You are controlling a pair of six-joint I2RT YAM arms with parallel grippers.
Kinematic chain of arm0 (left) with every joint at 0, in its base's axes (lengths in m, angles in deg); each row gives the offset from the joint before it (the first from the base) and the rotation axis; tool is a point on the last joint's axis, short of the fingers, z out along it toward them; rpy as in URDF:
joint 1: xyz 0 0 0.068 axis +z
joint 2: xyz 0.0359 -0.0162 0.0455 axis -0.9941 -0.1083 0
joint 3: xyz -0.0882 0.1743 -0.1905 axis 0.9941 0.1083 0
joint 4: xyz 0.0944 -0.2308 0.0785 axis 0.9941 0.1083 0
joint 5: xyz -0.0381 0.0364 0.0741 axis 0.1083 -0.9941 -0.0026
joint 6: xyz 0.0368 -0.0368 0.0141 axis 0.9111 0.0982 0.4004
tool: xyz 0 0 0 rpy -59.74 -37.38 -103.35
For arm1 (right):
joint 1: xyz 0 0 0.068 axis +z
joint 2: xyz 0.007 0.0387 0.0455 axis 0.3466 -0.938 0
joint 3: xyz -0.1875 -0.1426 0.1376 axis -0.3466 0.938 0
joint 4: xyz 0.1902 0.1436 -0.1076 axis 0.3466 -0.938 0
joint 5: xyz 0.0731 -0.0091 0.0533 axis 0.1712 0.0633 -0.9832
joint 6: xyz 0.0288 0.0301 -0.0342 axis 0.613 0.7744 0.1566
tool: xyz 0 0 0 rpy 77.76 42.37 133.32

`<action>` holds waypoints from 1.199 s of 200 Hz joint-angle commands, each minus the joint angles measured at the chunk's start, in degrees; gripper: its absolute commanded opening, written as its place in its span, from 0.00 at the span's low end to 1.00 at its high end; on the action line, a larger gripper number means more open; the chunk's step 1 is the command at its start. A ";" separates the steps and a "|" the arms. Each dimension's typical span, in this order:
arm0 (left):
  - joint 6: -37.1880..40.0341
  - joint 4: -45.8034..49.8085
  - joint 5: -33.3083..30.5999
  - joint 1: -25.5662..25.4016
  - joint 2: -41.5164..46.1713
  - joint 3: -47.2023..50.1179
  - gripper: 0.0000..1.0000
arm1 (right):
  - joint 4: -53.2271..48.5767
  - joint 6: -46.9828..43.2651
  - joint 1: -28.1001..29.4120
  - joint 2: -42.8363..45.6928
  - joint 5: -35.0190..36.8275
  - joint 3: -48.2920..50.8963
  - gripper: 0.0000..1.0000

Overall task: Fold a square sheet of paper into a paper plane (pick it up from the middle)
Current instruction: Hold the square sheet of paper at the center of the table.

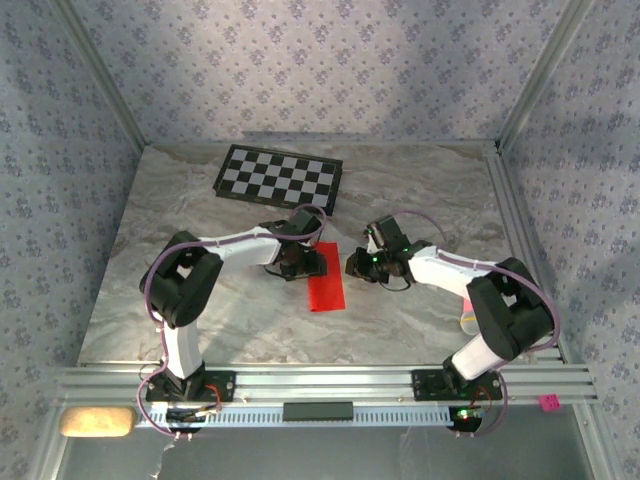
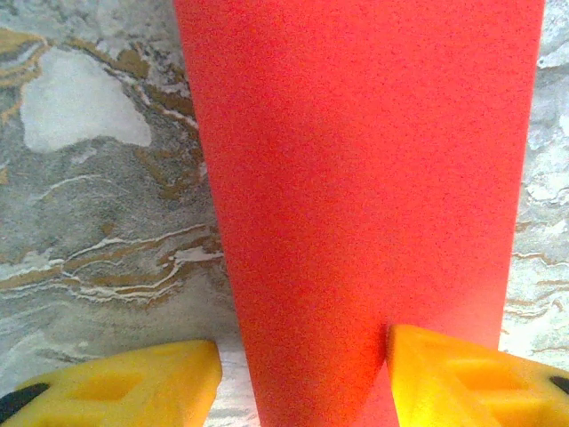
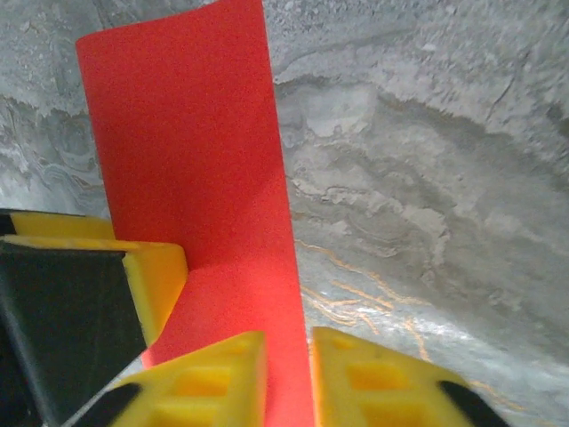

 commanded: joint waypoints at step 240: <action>-0.22 -7.59 -0.34 -0.54 -5.82 3.05 0.57 | -3.57 -6.31 2.82 -16.29 -0.16 -5.01 0.00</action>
